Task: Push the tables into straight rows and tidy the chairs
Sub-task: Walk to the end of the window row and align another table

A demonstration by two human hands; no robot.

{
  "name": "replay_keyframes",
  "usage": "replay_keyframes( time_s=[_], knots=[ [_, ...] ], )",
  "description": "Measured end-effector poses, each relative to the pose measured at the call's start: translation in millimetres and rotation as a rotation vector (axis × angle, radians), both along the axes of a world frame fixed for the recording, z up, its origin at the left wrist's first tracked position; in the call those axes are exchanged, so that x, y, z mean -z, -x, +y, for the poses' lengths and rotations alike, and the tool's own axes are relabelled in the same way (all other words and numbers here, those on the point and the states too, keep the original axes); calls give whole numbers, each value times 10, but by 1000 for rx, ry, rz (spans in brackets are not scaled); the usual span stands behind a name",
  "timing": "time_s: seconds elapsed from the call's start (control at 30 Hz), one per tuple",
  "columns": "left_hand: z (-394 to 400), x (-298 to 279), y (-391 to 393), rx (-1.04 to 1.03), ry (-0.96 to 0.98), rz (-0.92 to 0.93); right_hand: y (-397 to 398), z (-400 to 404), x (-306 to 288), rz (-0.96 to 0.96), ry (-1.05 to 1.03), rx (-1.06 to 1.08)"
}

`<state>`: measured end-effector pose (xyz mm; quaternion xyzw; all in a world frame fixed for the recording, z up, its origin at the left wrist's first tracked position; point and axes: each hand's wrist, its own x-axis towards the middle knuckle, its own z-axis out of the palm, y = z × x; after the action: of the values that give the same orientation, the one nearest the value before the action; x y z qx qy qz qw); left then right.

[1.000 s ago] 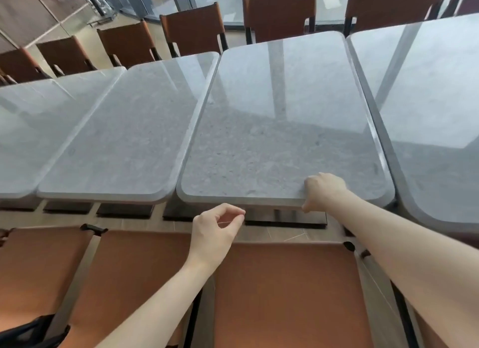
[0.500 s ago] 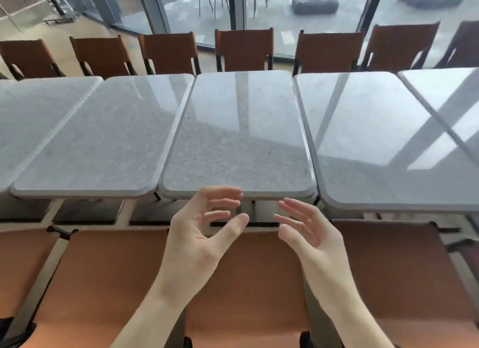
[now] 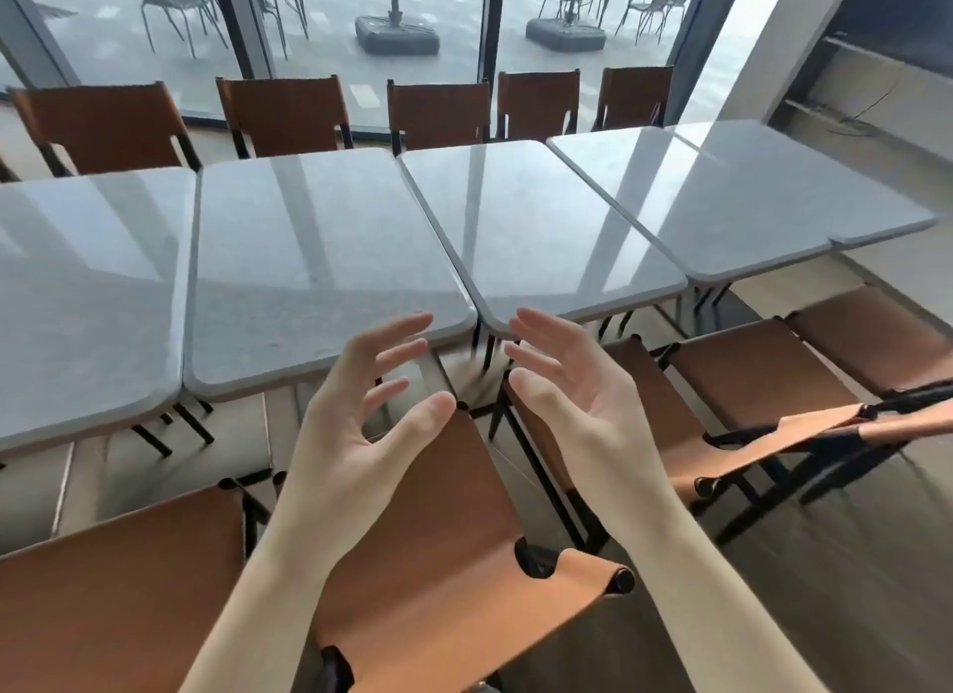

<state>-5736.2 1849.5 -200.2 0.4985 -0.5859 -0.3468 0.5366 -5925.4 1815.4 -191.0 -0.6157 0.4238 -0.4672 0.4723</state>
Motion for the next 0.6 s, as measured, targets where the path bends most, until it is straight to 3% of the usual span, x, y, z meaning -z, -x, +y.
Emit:
replay_keyframes(
  time_s=[0.2,0.6],
  knots=[
    [182,-120,78,127,9,-17,103,384,-125,-83,33,151],
    [244,-537,640,263,129,-40,635,665,-514,-117,109,256]
  ],
)
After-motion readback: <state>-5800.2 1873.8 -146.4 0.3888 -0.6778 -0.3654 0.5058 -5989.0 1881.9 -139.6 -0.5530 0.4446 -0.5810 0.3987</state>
